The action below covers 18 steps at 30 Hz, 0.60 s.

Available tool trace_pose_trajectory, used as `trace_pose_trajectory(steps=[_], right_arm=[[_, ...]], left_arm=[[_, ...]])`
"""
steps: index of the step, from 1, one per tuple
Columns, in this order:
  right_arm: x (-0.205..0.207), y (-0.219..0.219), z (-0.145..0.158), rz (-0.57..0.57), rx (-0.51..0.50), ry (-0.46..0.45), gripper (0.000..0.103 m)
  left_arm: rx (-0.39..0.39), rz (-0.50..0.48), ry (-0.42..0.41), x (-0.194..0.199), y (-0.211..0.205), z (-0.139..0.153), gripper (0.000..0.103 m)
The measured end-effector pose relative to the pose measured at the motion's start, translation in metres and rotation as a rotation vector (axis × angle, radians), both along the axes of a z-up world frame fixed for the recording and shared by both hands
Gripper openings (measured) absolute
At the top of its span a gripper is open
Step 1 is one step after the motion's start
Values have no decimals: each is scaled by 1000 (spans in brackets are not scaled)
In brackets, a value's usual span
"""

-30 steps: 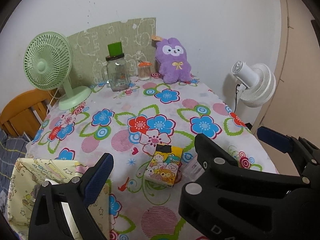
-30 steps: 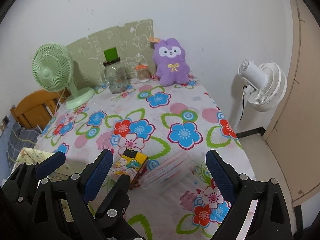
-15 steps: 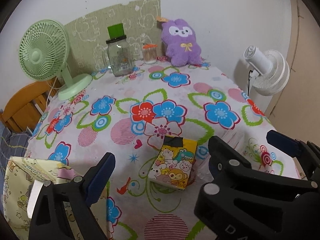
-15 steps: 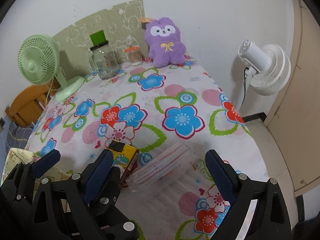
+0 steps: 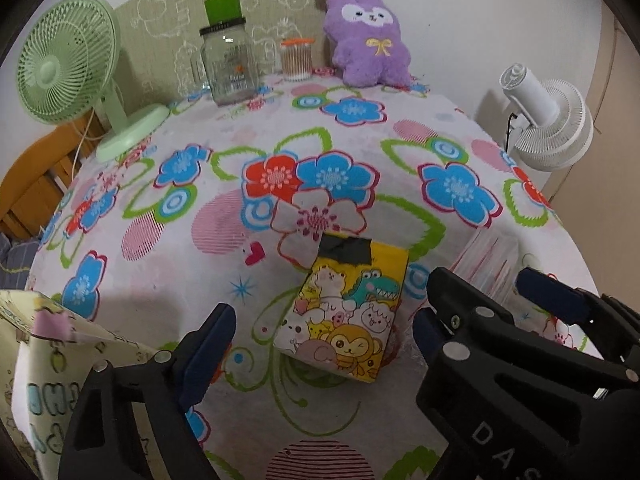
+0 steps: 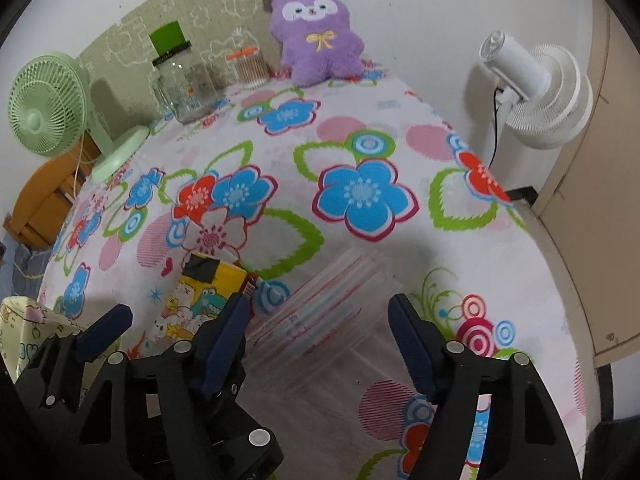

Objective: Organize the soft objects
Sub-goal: 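Grasp the yellow cartoon packet with the left tool while the right tool grasps the clear pencil case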

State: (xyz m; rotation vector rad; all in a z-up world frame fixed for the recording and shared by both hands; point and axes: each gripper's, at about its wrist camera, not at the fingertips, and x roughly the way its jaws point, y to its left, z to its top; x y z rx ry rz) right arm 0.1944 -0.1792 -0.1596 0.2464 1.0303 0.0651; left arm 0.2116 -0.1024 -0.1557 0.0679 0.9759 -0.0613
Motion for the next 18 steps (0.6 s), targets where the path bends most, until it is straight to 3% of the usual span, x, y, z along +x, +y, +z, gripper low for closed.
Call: trace_pose_trajectory(steps=[3, 7, 9, 12, 14, 18], right_arm=[[3, 1, -5, 1, 8, 17, 69], [5, 5, -8, 2, -48, 11, 52], [4, 5, -9, 0, -67, 4, 49], [4, 4, -8, 10, -67, -4, 39], [3, 4, -7, 9, -72, -8, 35], [1, 4, -5, 8, -75, -29, 26]], left_arm=[[-5, -1, 11, 1, 1, -4, 88], [-4, -12, 7, 0, -1, -5, 83], [-10, -18, 5, -1, -1, -5, 81], [-20, -29, 9, -2, -1, -4, 72], [-32, -39, 14, -2, -1, -4, 61], [-53, -54, 24, -3, -2, -3, 55]])
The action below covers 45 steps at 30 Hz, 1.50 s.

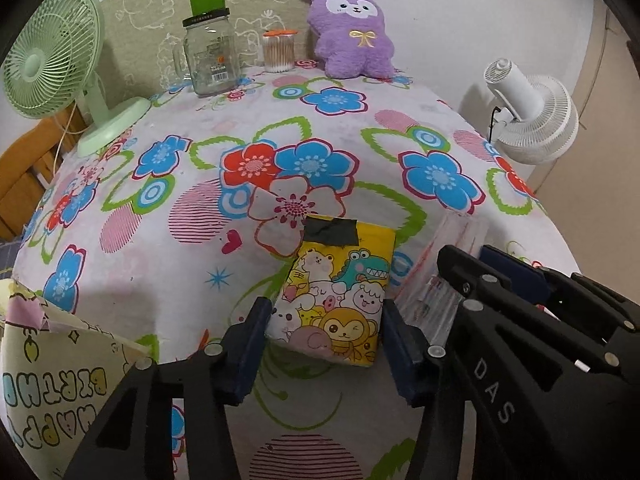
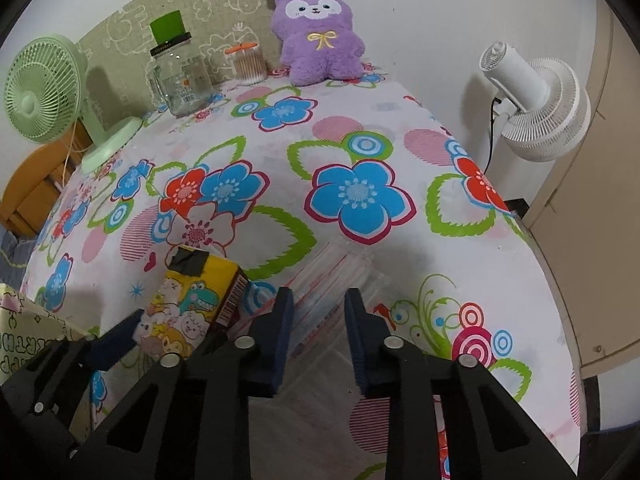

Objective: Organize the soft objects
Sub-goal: 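Grasp the yellow cartoon packet with the left tool while the right tool grasps the clear pencil case, then lift the yellow packet and clear pencil case and carry them over the box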

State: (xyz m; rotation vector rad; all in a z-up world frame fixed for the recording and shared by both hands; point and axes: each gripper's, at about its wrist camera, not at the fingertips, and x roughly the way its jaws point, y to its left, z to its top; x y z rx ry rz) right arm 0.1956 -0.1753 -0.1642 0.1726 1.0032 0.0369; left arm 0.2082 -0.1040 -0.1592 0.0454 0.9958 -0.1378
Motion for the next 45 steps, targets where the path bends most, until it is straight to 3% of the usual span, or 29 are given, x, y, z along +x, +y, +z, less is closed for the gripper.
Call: trace_pose_trajectory(steps=[7, 16, 45], right_arm=[[-4, 0, 6, 12, 4, -18, 16], [-16, -2, 15, 22, 1, -40, 12], [-76, 2, 74, 13, -33, -162, 11]], left_arm=[[-14, -22, 7, -5, -2, 3, 50], [-8, -31, -24, -18, -4, 14, 50], [-20, -57, -165, -75, 2, 67, 50]])
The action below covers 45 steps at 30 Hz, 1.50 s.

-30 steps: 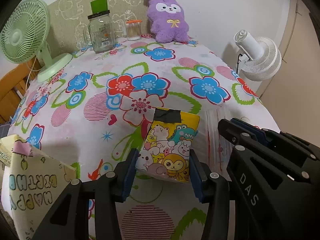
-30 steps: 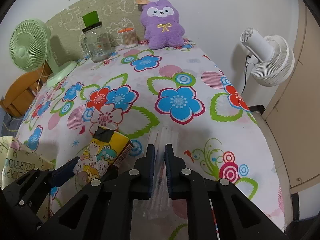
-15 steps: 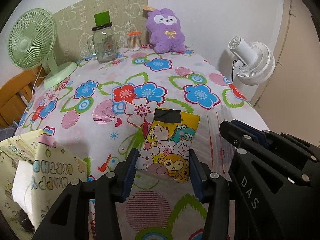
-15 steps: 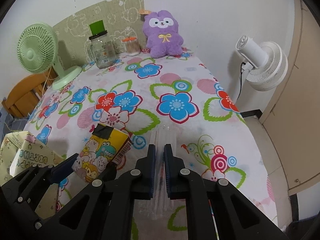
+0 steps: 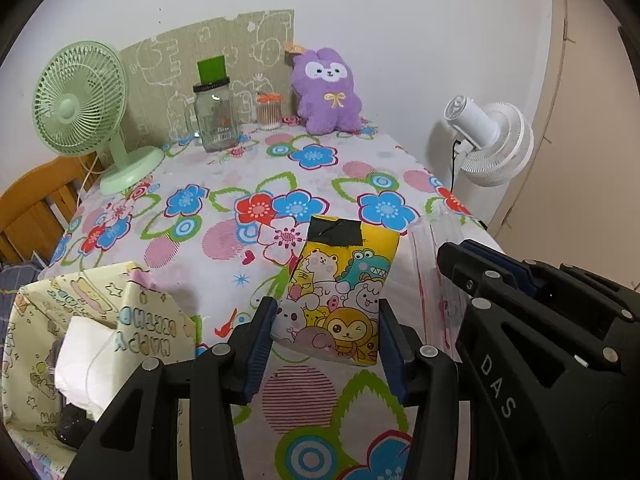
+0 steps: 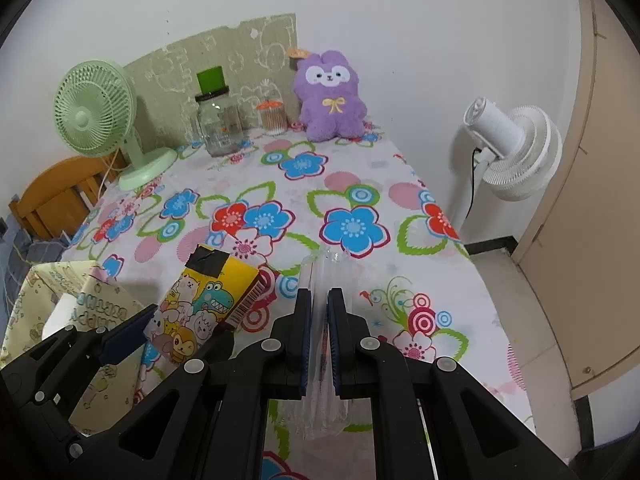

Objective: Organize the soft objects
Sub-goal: 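Lift the yellow packet and clear pencil case and carry them over the box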

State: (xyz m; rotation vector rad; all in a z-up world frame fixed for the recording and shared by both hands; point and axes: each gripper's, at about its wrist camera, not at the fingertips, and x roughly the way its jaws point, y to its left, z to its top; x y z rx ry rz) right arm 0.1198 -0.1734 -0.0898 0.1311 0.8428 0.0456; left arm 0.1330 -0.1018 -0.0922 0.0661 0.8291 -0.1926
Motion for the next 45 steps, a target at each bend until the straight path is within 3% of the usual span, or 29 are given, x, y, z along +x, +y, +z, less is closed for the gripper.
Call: trace_pose_trajectory(steps=[31, 45], right_arm=[[-64, 16, 71, -9, -39, -154, 11], [-77, 40, 89, 33, -35, -190, 11]], left_arm=[[-14, -35, -153, -64, 17, 62, 50], [-13, -11, -192, -80, 42, 73, 50]])
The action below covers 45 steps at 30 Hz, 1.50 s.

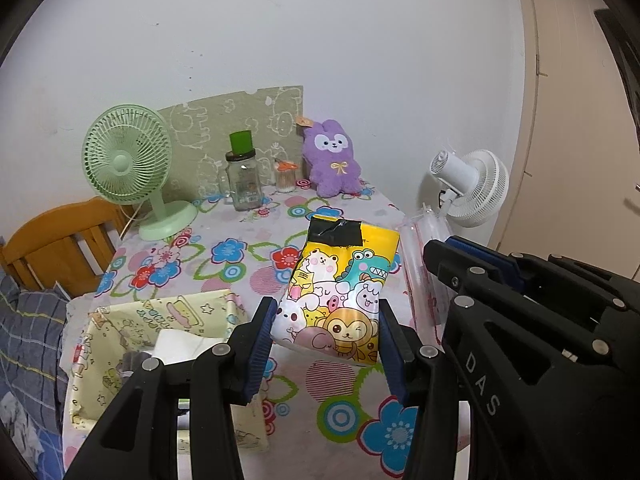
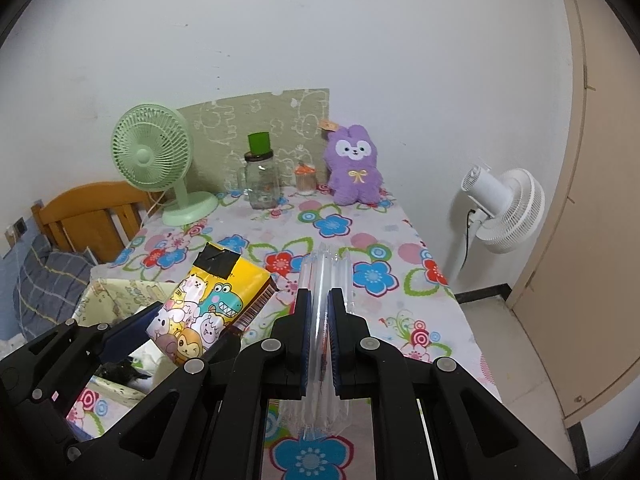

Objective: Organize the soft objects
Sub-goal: 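Lift the yellow packet and clear pencil case and carry them over the box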

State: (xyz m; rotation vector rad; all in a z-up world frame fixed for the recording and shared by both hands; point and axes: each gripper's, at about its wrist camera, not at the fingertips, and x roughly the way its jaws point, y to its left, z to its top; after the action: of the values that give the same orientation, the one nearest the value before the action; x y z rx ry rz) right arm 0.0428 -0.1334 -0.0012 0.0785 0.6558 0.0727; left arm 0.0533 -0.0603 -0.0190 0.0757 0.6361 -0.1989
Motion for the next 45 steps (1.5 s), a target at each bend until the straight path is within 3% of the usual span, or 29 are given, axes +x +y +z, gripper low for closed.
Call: trace_pose_trajectory(steps=[24, 45], right_arm=[[16, 66, 9, 121, -13, 1, 11], [39, 132, -10, 250, -15, 61, 11]], left_arm=[[-1, 82, 2, 7, 63, 0, 50], [-6, 180, 64, 21, 123, -22, 50]])
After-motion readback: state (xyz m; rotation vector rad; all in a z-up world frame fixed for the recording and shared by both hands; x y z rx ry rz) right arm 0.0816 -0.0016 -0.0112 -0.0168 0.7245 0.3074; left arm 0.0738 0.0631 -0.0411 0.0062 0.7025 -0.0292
